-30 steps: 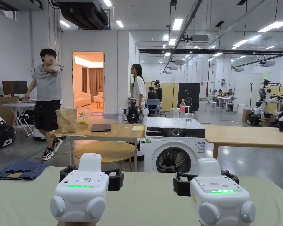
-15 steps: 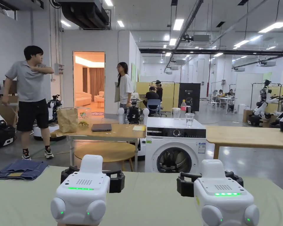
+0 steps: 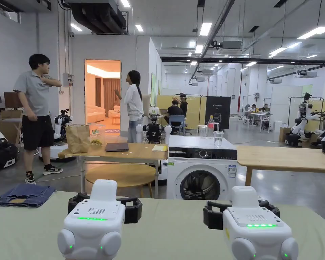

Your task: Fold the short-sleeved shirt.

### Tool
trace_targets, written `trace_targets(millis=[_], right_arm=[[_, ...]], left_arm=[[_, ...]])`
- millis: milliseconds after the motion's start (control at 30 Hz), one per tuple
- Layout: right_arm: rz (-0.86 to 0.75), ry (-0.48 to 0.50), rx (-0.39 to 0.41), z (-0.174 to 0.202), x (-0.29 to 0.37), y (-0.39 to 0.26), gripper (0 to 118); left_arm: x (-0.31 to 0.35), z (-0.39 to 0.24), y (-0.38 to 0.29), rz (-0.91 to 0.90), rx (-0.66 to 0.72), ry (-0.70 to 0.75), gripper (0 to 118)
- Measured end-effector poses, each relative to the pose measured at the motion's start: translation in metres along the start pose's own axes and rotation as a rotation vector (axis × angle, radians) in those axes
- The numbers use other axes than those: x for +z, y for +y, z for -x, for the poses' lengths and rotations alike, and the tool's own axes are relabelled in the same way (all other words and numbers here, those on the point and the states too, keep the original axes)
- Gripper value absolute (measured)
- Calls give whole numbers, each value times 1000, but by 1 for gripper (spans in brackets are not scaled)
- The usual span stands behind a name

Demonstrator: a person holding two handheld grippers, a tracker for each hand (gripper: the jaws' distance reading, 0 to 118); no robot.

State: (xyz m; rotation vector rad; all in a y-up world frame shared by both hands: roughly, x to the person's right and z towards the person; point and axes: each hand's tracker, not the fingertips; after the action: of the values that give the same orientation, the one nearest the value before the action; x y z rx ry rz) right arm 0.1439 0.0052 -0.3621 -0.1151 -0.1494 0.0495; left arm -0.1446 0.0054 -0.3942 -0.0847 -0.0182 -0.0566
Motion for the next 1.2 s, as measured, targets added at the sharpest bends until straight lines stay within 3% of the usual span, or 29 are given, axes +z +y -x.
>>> trace_targets(millis=[400, 433, 467, 500, 533, 567, 633, 733, 833, 1000, 1200], right_arm=[[-3, -1, 28, 3, 2, -2, 118], [-4, 1, 28, 2, 3, -2, 101], [-13, 4, 29, 1, 6, -3, 57], [-29, -10, 38, 2, 8, -2, 0], [-11, -56, 70, 2, 6, -2, 0], [-23, -106, 49, 1, 6, -8, 0], [-13, 4, 19, -3, 5, -12, 0], [-22, -24, 54, 6, 3, -12, 0], [-22, 26, 52, 28, 2, -8, 0], [-24, 200, 55, 112, -2, -10, 0], [8, 502, 37, 251, 19, -21, 0]], left_arm=[[-1, -3, 0, 7, -7, 13, 118], [-1, -3, 0, 9, -8, 4, 113], [0, -3, 0, 10, -8, -2, 86], [4, -3, -1, -13, -10, -1, 24], [4, -4, 0, -18, -17, -4, 0], [1, -4, 0, 0, -35, 3, 0], [2, 5, 1, -11, 39, -25, 0], [5, 13, -3, -18, 23, 17, 0], [13, 38, -7, -8, 31, 65, 0], [46, 116, -25, 17, 42, 223, 0], [110, 240, -56, 107, 58, 501, 0]])
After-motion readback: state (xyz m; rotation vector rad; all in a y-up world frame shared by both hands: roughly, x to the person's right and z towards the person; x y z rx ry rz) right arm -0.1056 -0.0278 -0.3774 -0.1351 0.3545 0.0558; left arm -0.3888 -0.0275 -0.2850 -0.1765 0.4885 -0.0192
